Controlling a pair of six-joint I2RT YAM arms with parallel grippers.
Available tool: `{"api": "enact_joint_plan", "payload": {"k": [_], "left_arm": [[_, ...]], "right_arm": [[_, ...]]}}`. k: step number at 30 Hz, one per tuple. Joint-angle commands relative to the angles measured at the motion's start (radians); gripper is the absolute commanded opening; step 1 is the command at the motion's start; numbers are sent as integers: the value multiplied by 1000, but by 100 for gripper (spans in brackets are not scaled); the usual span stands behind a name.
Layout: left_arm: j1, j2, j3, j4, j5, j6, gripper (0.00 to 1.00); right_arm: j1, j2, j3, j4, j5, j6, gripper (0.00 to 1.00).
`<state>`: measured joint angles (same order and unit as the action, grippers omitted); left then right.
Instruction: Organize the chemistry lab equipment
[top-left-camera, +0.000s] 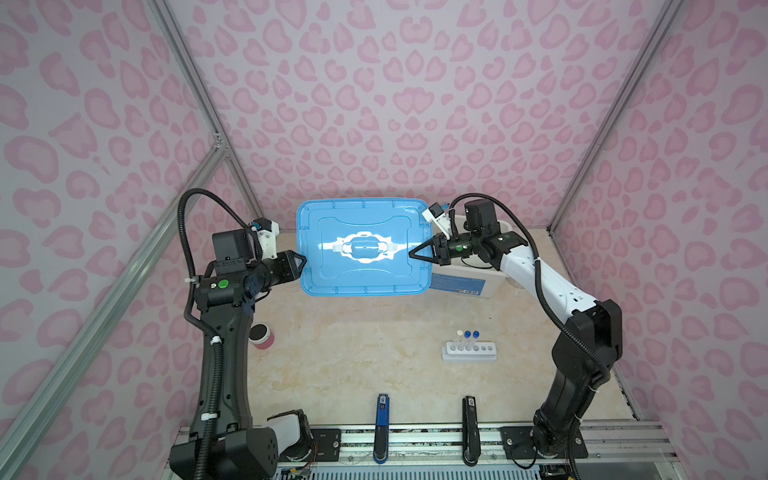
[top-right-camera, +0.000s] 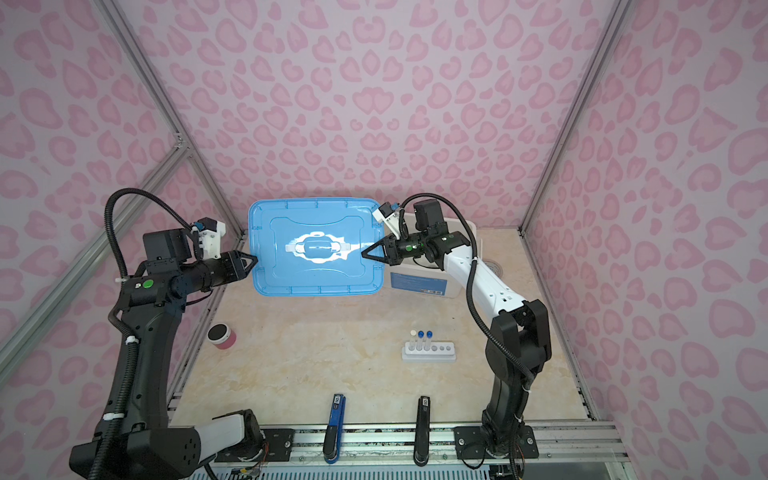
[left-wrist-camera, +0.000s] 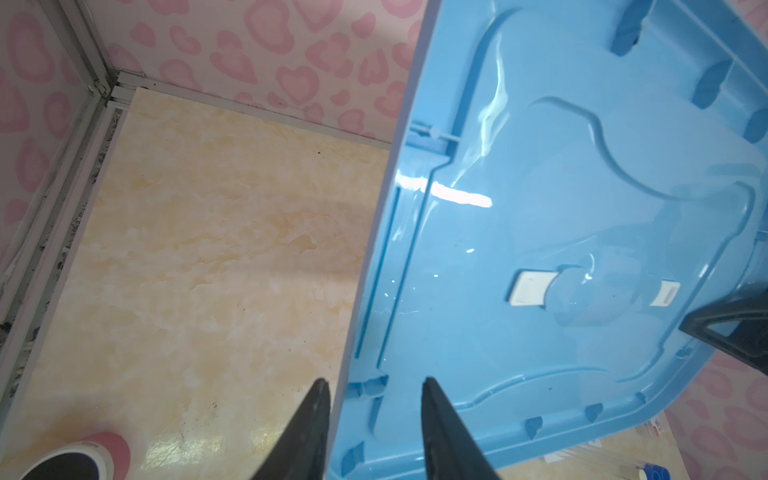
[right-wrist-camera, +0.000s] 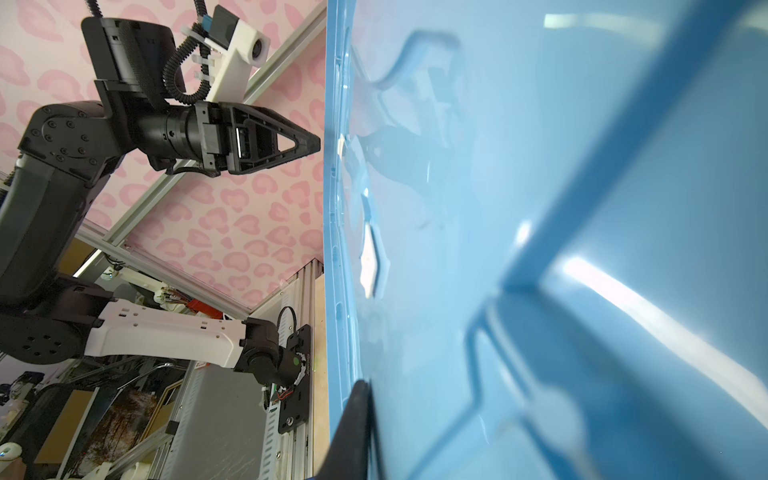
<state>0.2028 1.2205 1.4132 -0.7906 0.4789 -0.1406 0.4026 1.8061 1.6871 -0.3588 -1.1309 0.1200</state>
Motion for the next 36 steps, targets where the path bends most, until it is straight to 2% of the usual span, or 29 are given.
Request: {"api": "enact_joint_plan", "payload": {"k": [1,6,9,12,14,16,17,18,20,24,31,34,36], "left_arm": [[0,-16,24,38,-26,-16,49],[0,-23,60,58,-47,-59,54],[0,-19,84,81,-29,-100,59],[-13,-10,102,141,19,-193,67],[-48,-5,124,173,16,-252,72],[-71,-6,129,229,12,-335,74],[-80,-6,126,265,12,-391,81],[-84,-5,123,294,15,-443,93],[-100,3,122,357,33,-539,97],[-169,27,127,465,11,-682,98],[-236,93,183,556,-21,-777,97],[-255,119,183,617,-7,-820,97],[-278,144,186,625,-6,-824,97]], "right_arm": [[1,-23,51,-57,142,-71,0],[8,-76,150,-271,436,-248,0],[31,-130,152,-316,613,-340,0],[66,-179,124,-305,773,-420,0],[85,-223,64,-231,875,-460,0],[97,-270,-4,-137,957,-485,0],[105,-298,-44,-80,995,-494,0],[113,-322,-79,-27,1030,-509,1],[146,-369,-156,89,1131,-564,1],[224,-412,-236,220,1291,-691,1],[388,-396,-338,441,1562,-997,2],[437,-378,-390,576,1635,-1110,2],[460,-370,-401,614,1643,-1141,3]]}}
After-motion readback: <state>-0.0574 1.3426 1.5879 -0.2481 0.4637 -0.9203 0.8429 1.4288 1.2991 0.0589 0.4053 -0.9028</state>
